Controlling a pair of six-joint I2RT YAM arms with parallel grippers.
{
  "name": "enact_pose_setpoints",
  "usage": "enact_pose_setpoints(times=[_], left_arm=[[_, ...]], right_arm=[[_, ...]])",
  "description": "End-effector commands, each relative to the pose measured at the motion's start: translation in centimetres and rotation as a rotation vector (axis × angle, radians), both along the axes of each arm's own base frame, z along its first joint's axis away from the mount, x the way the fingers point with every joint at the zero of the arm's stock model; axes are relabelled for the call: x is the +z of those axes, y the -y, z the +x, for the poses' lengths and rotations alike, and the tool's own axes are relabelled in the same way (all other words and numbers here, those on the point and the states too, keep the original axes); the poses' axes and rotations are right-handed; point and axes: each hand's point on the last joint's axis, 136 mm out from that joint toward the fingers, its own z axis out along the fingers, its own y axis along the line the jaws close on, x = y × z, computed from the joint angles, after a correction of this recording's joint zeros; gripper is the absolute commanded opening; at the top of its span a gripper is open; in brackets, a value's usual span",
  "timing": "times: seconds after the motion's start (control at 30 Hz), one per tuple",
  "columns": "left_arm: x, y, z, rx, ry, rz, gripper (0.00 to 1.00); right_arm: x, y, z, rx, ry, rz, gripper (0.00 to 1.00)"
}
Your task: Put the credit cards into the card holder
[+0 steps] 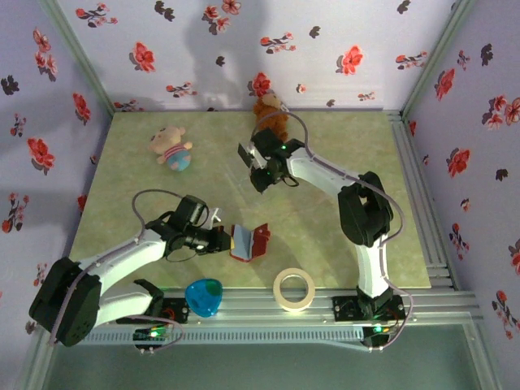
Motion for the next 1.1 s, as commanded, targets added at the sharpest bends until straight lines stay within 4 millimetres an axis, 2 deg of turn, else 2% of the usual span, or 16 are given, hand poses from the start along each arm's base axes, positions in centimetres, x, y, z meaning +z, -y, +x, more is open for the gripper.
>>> enact_pose_setpoints(times=[0.0, 0.17, 0.37, 1.07], left_arm=[[0.4, 0.4, -0.5, -0.032, -0.007, -0.023, 0.00], [0.2, 0.4, -0.6, -0.035, -0.009, -0.026, 0.00], [0.2, 0.5, -0.6, -0.038, -0.008, -0.027, 0.00], [-0.3, 0.5, -0.9, -0.054, -0.022, -0.021, 0.00]], right_arm=[[-0.1, 0.6, 0.2, 0.033, 0.063, -0.113, 0.68], [0.9, 0.9, 1.0, 0.015, 0.184, -0.174, 0.60], [2.8, 1.6, 1.7, -0.028, 0.280, -0.165, 0.54], [4.0, 2.3, 1.9, -0.051, 0.381, -0.226, 0.45]])
